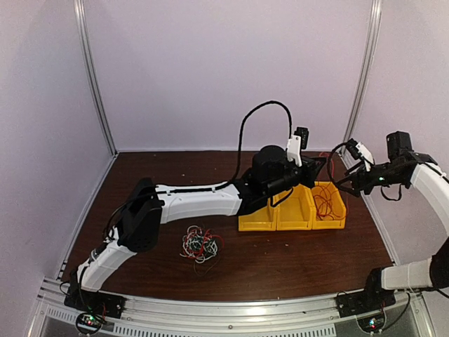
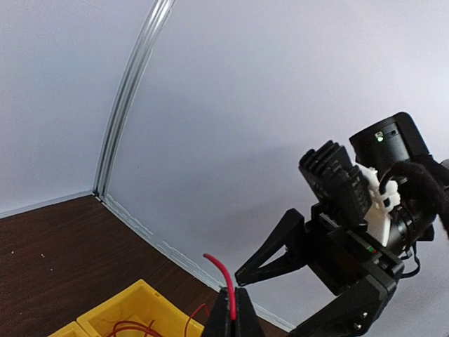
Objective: Untangle the cables
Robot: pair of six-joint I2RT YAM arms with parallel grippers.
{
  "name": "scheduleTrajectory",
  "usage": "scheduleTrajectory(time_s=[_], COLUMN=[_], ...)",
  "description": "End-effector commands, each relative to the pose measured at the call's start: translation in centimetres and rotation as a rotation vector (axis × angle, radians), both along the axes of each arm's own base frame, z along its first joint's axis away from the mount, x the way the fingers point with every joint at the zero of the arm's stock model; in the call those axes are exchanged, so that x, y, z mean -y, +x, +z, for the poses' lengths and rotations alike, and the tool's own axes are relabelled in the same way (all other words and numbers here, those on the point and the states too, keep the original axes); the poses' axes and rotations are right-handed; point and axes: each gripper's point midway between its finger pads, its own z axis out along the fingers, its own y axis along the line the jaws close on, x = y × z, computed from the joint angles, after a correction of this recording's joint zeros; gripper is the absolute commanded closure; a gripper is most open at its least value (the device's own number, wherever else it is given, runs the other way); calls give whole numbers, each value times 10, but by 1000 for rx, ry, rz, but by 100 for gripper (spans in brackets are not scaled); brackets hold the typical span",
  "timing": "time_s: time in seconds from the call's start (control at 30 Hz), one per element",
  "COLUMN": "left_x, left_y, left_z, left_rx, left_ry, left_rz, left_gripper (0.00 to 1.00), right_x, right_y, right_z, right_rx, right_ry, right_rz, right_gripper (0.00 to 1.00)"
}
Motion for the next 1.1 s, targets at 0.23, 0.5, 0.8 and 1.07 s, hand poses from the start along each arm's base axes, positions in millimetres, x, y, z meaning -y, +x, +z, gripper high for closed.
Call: scheduleTrajectory(time_s=[0.23,0.5,0.8,1.07], left_x=[-5,-7,-11,-44], left_y=[-11,-13,-8,-3], left_z=[46,55,52,53], left_rx=[20,20,4,28], left_ry=[-123,-145,-133,-53], left_rz=[-52,-60,-28,88], left_gripper=[100,100,100,46], right_x=[-51,-74,-66,-31], right_y=[21,19,41,61], right_z=[-5,-8,13,-7], right_rx=[52,74,140,73], right_ry=[73,126,141,97], right_rz=[186,209,47,-53], right_gripper=[20,23,95,100])
